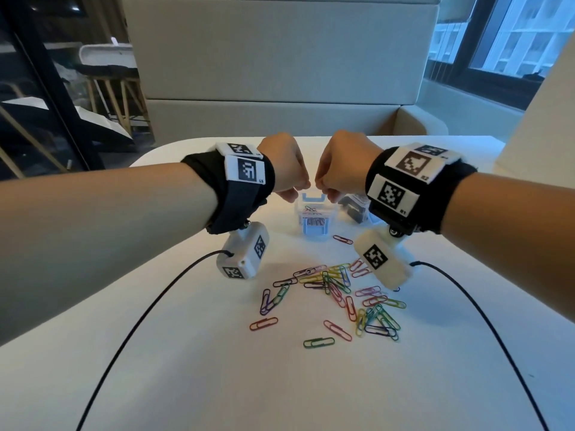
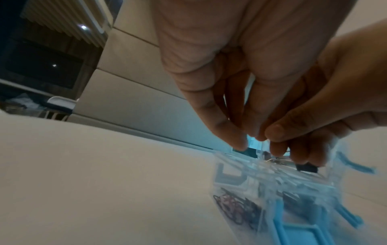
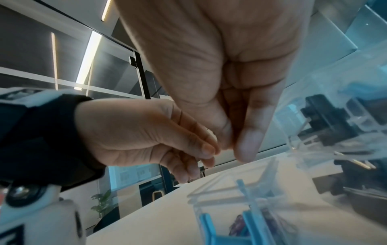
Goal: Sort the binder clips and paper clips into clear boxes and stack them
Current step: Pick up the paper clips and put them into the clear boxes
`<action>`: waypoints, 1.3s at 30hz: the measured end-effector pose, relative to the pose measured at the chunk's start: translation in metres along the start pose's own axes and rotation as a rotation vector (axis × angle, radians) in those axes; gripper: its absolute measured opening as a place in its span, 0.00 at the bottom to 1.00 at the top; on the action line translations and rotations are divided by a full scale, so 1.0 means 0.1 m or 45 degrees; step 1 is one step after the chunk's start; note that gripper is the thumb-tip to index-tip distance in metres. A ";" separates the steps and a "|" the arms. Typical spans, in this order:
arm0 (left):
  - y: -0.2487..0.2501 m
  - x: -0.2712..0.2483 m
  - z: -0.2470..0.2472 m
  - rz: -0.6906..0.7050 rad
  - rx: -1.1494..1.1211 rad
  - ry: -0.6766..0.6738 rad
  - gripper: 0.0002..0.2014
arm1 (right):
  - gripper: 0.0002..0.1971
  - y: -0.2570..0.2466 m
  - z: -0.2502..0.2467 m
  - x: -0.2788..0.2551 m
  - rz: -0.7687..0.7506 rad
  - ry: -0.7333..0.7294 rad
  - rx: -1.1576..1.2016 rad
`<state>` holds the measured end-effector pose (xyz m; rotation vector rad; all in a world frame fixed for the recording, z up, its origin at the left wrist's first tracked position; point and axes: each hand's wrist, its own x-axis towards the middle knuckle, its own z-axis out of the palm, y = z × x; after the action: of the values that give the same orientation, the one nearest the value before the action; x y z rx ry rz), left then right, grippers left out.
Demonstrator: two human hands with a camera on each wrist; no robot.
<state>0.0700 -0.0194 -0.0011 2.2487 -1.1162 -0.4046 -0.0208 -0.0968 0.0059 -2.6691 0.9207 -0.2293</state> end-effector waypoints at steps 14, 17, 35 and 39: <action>-0.11 -0.48 0.23 0.378 0.601 -0.469 0.09 | 0.11 0.26 0.14 -0.44 -0.100 -0.367 -0.363; -0.11 -0.51 0.30 0.390 0.660 -0.512 0.13 | 0.18 0.25 0.22 -0.44 -0.156 -0.359 -0.545; -0.15 -0.52 0.37 0.366 0.686 -0.553 0.06 | 0.12 0.26 0.25 -0.36 -0.018 -0.600 -0.475; -0.14 -0.54 0.36 0.403 0.711 -0.489 0.01 | 0.13 0.24 0.24 -0.39 -0.011 -0.625 -0.471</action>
<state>0.0281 0.0174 -0.0377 2.4477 -1.9553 -0.4433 -0.0593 -0.0847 -0.0270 -2.8434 0.8491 0.6277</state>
